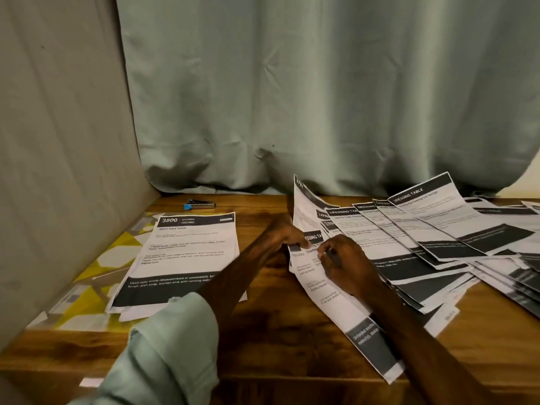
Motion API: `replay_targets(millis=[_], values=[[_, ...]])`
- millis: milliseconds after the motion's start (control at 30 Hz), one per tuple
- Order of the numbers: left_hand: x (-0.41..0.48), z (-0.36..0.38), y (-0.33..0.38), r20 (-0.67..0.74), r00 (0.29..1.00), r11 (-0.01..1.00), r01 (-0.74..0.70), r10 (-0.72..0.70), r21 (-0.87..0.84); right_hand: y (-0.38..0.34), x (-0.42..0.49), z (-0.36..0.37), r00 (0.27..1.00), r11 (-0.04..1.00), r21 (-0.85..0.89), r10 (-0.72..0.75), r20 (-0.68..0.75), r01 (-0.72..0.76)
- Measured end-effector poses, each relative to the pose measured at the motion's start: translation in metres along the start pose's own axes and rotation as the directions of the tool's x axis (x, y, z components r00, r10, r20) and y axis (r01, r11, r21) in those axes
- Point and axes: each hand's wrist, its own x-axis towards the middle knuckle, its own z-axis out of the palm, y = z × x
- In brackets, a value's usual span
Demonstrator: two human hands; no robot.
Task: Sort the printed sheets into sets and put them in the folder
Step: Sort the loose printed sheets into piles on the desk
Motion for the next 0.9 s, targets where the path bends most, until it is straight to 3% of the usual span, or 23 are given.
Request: replay_targets(millis=[267, 400, 600, 733, 900], values=[[0.0, -0.009, -0.016, -0.17, 0.975, 0.99, -0.14, 0.143, 0.028, 0.013, -0.002, -0.007, 0.993, 0.997, 0.078, -0.01, -0.115, 0.019], [-0.005, -0.039, -0.014, -0.314, 0.916, 0.958, -0.184, 0.249, 0.222, 0.02, -0.002, -0.011, 0.998, 0.997, 0.071, 0.032, -0.061, -0.028], [-0.043, -0.107, 0.01, -0.429, 0.8, 0.905, -0.406, 0.419, 0.128, 0.007, 0.0, -0.013, 0.982, 0.983, 0.03, 0.18, 0.059, -0.182], [-0.065, -0.158, 0.009, -0.526, 0.763, 0.894, -0.448, 0.377, -0.009, -0.011, -0.006, -0.026, 0.96, 0.912, 0.301, 0.273, 0.057, -0.277], [-0.084, -0.2, -0.005, -0.535, 0.783, 0.868, -0.467, 0.318, -0.168, -0.042, -0.001, -0.056, 0.963, 0.627, 0.74, 0.245, 0.111, -0.245]])
